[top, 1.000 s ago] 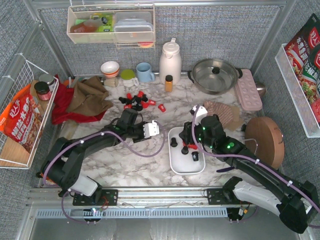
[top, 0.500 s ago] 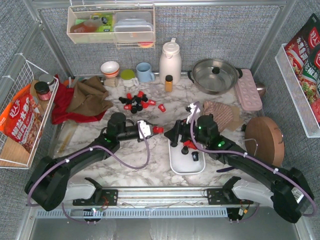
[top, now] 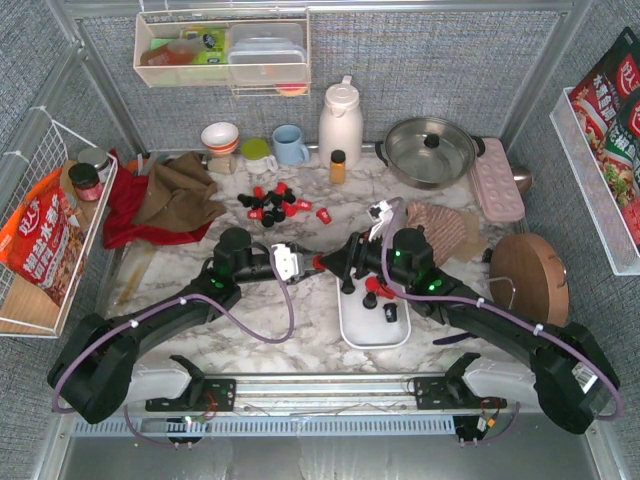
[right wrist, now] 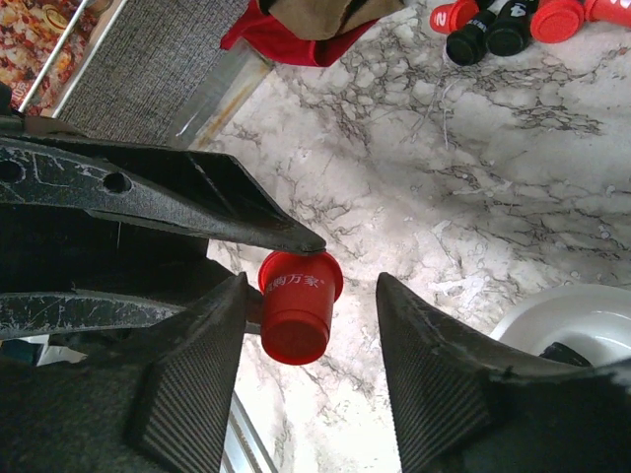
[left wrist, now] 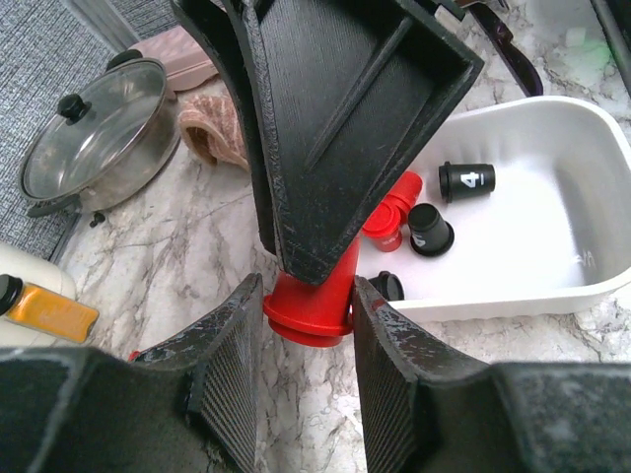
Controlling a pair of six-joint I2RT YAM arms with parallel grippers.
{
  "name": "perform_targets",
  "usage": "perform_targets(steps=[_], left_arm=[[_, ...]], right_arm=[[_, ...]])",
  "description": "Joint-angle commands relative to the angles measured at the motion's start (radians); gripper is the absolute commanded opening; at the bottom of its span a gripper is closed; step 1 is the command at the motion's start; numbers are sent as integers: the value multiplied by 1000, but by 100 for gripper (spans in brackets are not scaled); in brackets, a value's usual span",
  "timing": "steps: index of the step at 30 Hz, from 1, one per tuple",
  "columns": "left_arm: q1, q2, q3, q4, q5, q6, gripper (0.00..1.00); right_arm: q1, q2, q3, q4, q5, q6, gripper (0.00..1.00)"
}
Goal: Mix the coffee capsules in the storage basket
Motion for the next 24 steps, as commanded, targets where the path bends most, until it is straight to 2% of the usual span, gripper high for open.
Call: perform_targets(steps=[1,7,14,16,21,24], left_arm=[[-3,1,3,47,16,-11,40],[-3,8,5,45,4,-13,40],[-4,7,6,58,-22,-30,43],[-4,4,4,65,-27,-36,47],[-4,-1,1,68,-39,-41,62],[-3,-4,-2,77,-44,-44,63]], right_arm=[[2,6,8,33,-19,26,57],[3,15,24,-15,-21,29,50],[3,21,41,-48,-19,33,24],[3,20,47,-62,-12,33,22],[3,3,45,-89,29,19,19],[2,-14,44,-113,53,9,19]])
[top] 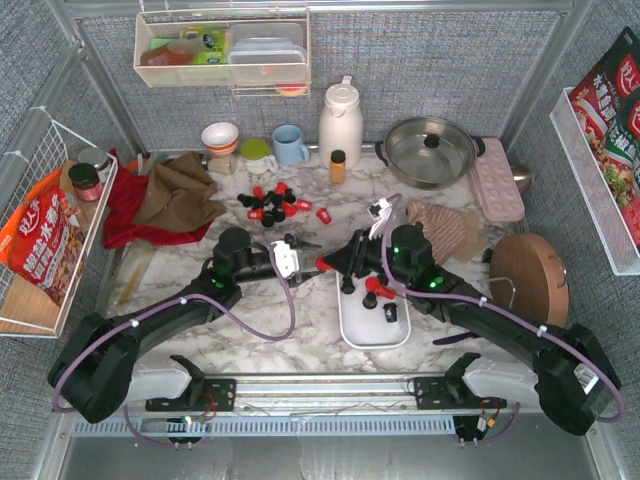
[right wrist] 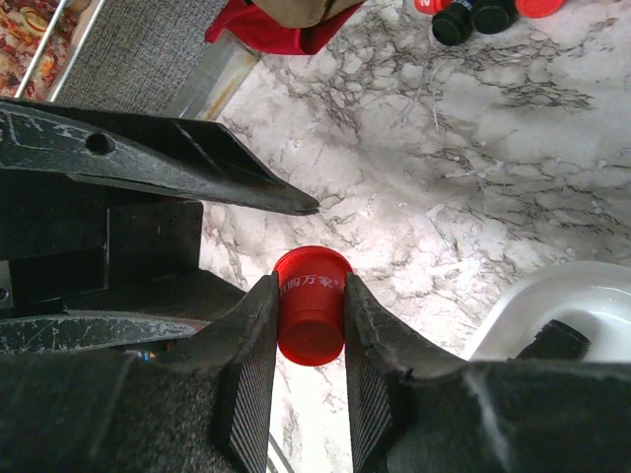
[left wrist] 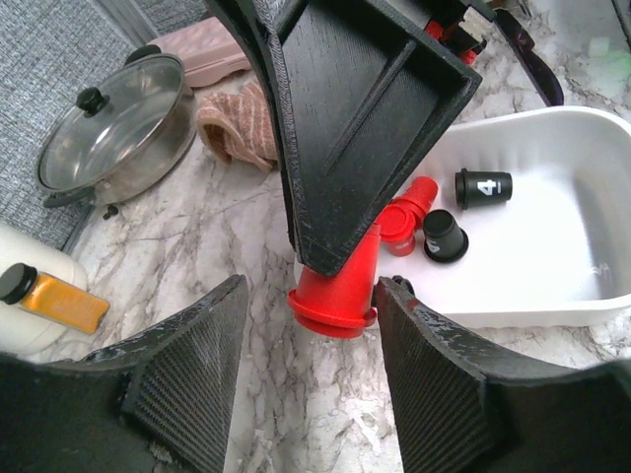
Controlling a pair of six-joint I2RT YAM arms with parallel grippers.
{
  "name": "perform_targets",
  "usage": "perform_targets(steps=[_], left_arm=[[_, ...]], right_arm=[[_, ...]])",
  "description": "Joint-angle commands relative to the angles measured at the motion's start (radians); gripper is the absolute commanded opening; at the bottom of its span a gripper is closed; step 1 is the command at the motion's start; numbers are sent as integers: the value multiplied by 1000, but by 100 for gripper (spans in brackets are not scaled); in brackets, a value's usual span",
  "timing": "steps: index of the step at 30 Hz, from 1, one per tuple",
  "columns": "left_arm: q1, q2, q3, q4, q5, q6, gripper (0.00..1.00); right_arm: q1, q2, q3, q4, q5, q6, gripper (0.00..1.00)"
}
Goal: Mix the coffee capsules in the storage basket
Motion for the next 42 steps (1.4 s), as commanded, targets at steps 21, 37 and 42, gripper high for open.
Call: perform_targets(steps=[21,37,42], left_arm=[[5,1,43,33,-555,-184,99],[245,296,368,-381,-1001,-529,99],[323,433,480,-507,-991,-576,92]], right_arm=[[1,-250,-62,-550,369,-389,48],[-52,-209,31,-406,539,-467,99],[-96,-242,-58,-307,547,-414,99]])
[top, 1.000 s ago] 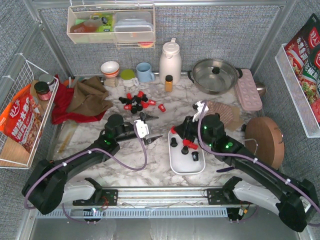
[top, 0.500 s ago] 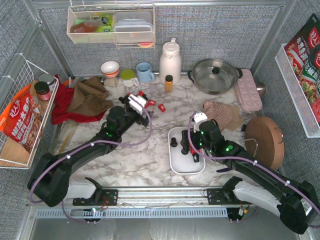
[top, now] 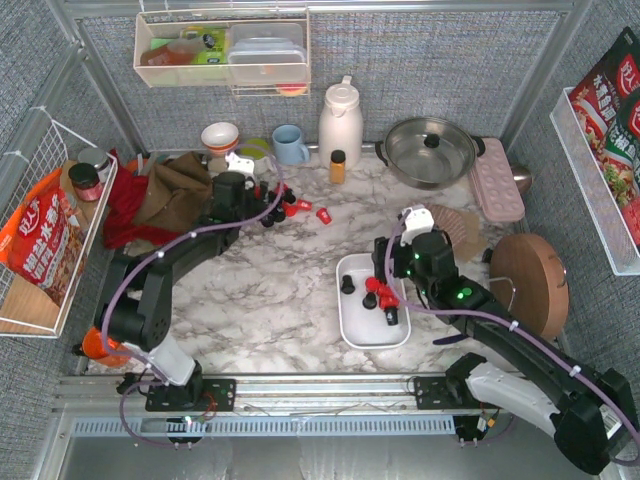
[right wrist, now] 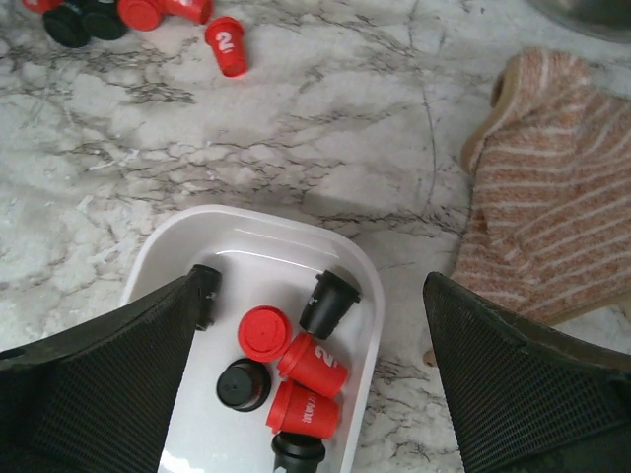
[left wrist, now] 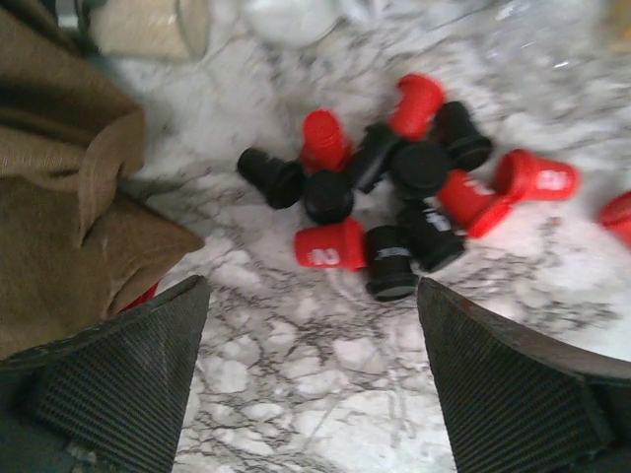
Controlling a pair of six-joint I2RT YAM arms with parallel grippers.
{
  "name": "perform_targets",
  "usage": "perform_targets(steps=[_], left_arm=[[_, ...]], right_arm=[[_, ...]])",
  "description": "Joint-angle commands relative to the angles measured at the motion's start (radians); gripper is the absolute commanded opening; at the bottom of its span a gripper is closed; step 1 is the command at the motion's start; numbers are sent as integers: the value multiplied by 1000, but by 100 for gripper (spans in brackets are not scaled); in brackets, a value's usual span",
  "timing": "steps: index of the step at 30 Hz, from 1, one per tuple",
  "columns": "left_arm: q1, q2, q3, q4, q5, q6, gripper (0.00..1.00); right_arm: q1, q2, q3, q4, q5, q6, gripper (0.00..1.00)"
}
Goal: Mix the coffee capsules in the storage basket
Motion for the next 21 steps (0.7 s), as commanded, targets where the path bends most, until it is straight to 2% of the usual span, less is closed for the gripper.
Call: perform_targets(steps=[1,3,7,16,21], left_arm=[[60,87,78,-154,4,-67,89],[84,123,105,-173,51,-79,83],[118,185,152,-192,120,-69,81],[129,290,308,-266,260,-52,80],[129,350,361,-300,296,-63,74]], right_arm=[[-27,-27,-66,116,21,54,99],[-36,-37,-112,155,-7,64,99],[-44,-27,-149,219,-59,87,99],[-44,25,-128,206,-112,100,99],[-44,28,-130,206,-116,99,99]])
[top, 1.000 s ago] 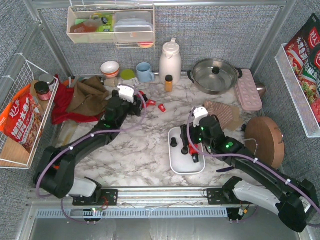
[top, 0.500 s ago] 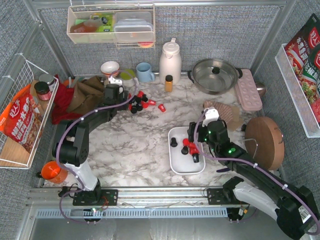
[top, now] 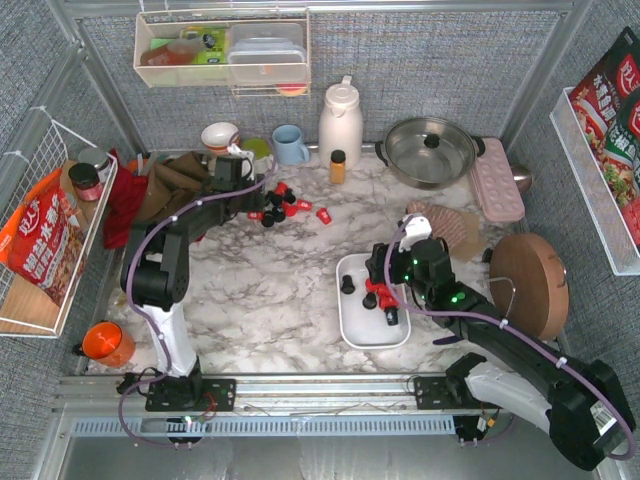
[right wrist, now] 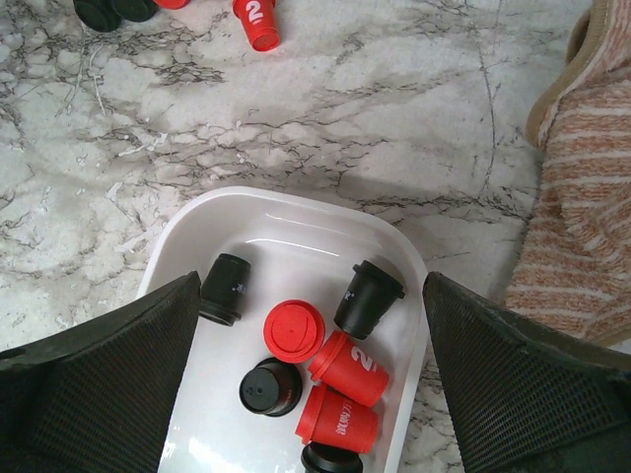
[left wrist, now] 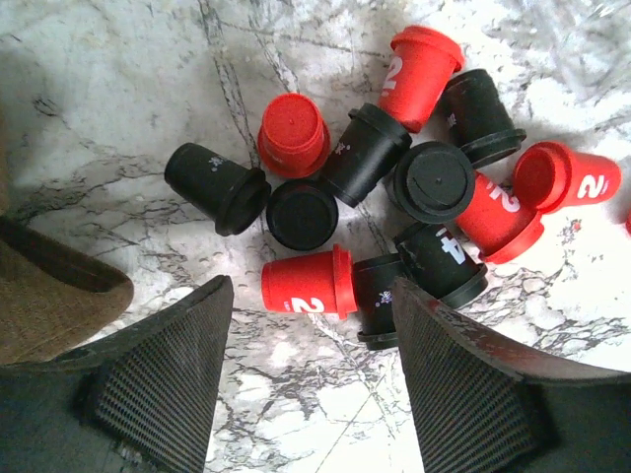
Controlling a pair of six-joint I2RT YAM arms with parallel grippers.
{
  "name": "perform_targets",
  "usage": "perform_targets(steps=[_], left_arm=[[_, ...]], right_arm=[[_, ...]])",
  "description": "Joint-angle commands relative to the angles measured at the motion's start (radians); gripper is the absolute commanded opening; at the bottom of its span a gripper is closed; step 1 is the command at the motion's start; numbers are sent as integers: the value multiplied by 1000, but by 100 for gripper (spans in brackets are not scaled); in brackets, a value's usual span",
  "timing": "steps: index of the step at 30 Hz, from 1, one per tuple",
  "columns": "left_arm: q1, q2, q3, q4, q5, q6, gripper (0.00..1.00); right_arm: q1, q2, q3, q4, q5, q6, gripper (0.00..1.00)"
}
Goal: Mix the coffee capsules in the storage basket
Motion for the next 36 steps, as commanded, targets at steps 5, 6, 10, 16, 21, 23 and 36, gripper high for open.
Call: perform_targets(steps=[5,6,10,16,21,23,36], left_arm=[[1,41,36,-40,13,-36,72],[1,65,39,-43,5,-38,72],[1,101,50,-50,5,-49,72],[0,134,69,-55,27,-59,65],[0,133,65,-53,17,-59,57],[0,133,68,-60,14,-58,53],[-138,-103,0,-30,-79,14,44]], right_arm=[[-1,14,8,35,-17,10,99],[-1,16,8,35,-17,12,99],[-1,23,12,35,-29,16,99],[-1,27,12,38,-36,19,99],[-1,37,14,41,-43,21,99],[-1,39,15,38,-45,20,99],[-1,41,62,-7,-143,15,99]])
